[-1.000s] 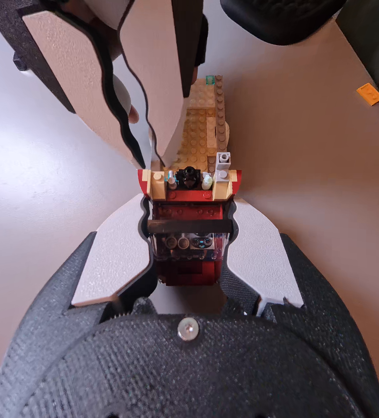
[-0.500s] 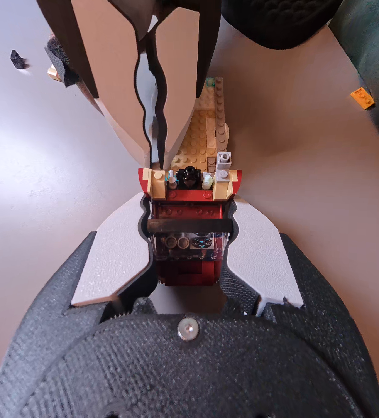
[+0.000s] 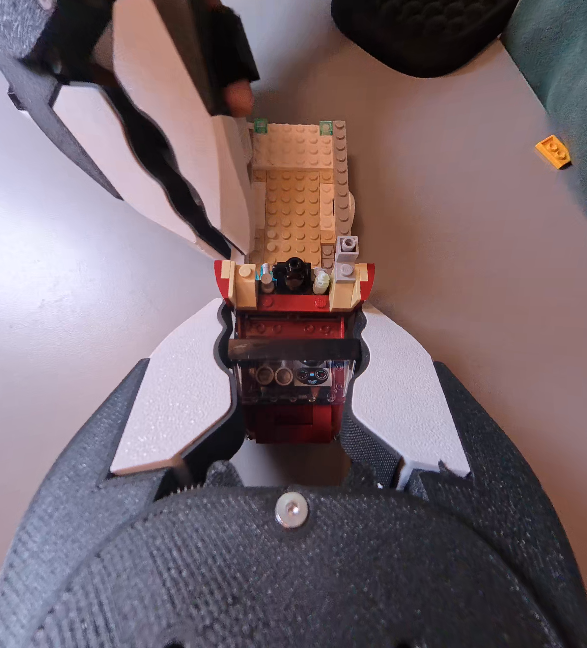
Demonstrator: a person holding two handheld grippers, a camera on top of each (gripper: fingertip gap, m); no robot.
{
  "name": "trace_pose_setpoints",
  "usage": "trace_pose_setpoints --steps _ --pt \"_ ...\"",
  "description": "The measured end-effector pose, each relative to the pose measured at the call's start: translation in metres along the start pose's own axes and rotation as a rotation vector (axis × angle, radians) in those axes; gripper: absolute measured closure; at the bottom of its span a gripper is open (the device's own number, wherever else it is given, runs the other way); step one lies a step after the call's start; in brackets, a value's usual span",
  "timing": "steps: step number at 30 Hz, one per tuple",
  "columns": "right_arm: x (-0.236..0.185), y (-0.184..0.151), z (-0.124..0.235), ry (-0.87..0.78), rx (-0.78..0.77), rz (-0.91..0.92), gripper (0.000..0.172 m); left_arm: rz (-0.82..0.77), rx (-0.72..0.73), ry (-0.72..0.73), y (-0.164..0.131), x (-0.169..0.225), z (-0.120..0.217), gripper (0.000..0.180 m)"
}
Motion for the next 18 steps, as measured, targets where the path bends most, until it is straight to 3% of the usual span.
trace_pose_setpoints --steps 4,7,12,16,17,18 --pt "0.015 -0.003 -0.001 0.201 -0.001 -0.283 0.164 -0.015 0.004 -0.012 0.0 0.001 -0.001 0.112" --pt "0.012 0.0 -0.001 0.198 -0.023 -0.222 0.164 -0.013 0.005 -0.011 0.0 0.002 -0.001 0.112" --pt "-0.002 0.003 0.005 0.055 0.009 0.035 0.164 -0.012 0.006 -0.01 0.0 0.002 -0.001 0.112" --pt "0.005 0.006 0.021 -0.058 0.109 -0.03 0.164 -0.012 0.009 -0.011 0.0 0.002 -0.001 0.112" --pt "0.008 0.006 0.024 -0.12 0.082 -0.042 0.161 -0.012 0.01 -0.011 0.0 0.002 -0.001 0.112" --pt "0.011 0.005 0.026 -0.222 0.019 -0.036 0.142 -0.012 0.011 -0.011 0.0 0.001 -0.001 0.112"
Point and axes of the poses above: each gripper's, where its closed fingertips meet, z back along the fingers, y out of its top, x = y × z across the jaws, the point moved 10 cm from there along z, back along the fingers, and after that the axes turned 6 degrees about -x, right-handed, at the moved point
